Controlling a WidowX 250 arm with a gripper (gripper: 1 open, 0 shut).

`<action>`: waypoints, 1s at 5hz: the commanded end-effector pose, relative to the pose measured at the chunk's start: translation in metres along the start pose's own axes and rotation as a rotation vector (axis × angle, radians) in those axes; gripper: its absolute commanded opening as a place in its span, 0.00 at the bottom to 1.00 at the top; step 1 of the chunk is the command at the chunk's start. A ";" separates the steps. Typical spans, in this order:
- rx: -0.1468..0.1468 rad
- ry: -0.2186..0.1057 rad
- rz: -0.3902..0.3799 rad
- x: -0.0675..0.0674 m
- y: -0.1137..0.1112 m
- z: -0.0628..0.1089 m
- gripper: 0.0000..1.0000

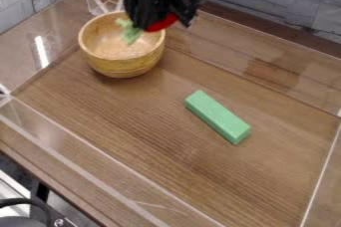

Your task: Move the red fruit to the left side of the table

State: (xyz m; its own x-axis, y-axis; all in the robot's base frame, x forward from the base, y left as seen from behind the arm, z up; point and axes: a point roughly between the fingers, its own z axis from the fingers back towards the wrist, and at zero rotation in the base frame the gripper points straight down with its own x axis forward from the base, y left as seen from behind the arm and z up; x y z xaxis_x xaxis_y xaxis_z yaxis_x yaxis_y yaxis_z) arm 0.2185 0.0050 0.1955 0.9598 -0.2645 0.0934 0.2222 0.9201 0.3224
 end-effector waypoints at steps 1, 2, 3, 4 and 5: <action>-0.005 -0.018 0.087 0.009 0.005 0.017 0.00; -0.023 -0.004 0.137 0.010 0.000 0.023 0.00; -0.034 0.021 0.210 0.008 0.001 0.022 0.00; -0.051 0.038 0.223 -0.008 0.000 0.017 0.00; -0.065 0.066 0.267 -0.029 0.003 0.003 0.00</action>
State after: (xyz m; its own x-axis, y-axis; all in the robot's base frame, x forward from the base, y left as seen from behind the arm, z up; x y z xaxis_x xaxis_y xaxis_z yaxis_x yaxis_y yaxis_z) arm 0.1876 0.0129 0.1919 0.9963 0.0052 0.0859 -0.0254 0.9718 0.2346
